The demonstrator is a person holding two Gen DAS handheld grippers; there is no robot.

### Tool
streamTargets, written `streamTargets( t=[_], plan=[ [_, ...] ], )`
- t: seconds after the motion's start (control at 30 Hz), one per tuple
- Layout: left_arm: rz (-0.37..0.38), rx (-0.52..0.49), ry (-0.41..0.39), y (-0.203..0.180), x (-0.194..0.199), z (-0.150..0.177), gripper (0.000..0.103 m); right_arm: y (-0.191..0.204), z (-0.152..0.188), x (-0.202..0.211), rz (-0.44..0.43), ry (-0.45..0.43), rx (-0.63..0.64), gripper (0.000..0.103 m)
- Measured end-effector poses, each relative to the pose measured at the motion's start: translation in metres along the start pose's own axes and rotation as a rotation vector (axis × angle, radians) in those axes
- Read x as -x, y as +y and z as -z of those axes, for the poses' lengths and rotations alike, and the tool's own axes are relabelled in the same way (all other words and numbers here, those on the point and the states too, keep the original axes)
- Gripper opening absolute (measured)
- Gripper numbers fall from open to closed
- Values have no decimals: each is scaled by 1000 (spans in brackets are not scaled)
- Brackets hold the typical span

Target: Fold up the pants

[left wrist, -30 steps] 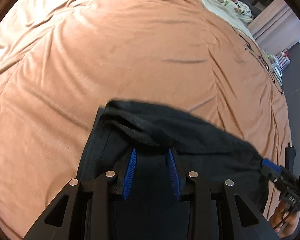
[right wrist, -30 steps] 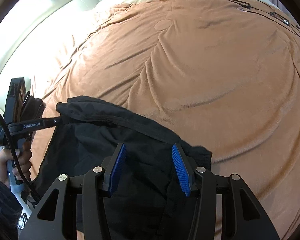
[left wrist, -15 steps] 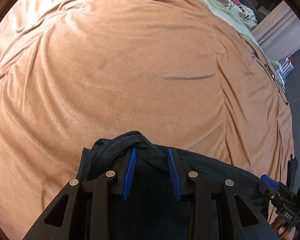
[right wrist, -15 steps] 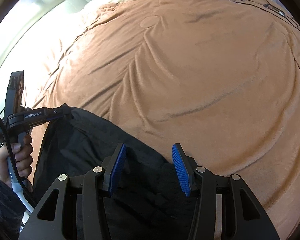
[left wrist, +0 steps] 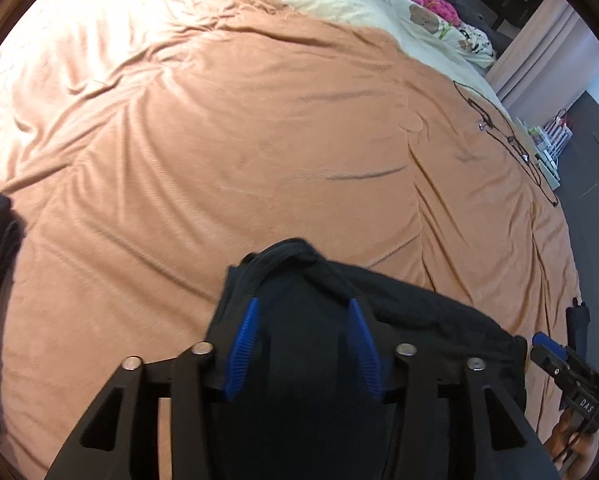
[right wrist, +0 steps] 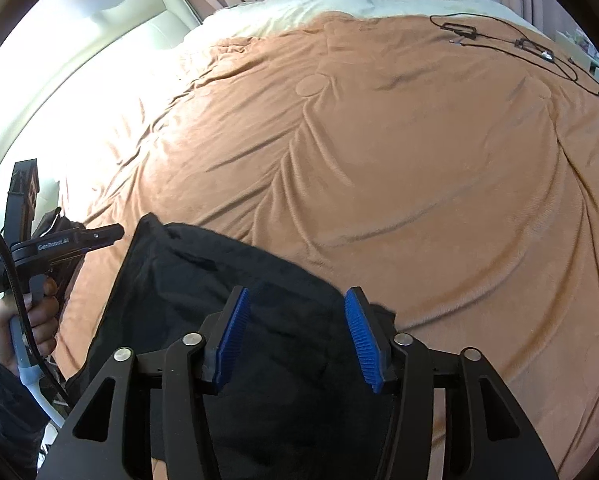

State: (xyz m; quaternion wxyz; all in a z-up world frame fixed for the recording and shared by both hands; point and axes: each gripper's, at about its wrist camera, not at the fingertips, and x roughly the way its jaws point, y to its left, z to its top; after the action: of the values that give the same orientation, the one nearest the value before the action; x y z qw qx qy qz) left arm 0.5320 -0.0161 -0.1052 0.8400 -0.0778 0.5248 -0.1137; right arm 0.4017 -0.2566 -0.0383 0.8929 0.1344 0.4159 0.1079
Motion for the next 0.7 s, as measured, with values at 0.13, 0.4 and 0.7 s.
streamTargets(
  t=[0.13,0.4,0.7],
  plan=[
    [-9,5,-18,10,20,16,59,6,10,16,9,-24,13,63],
    [4,60,-38,38,52,58,71,18,33,42,6,-47,23,78],
    [25,141,-33,71,69,105,71,23,56,56,-12,-66,39,79]
  ],
)
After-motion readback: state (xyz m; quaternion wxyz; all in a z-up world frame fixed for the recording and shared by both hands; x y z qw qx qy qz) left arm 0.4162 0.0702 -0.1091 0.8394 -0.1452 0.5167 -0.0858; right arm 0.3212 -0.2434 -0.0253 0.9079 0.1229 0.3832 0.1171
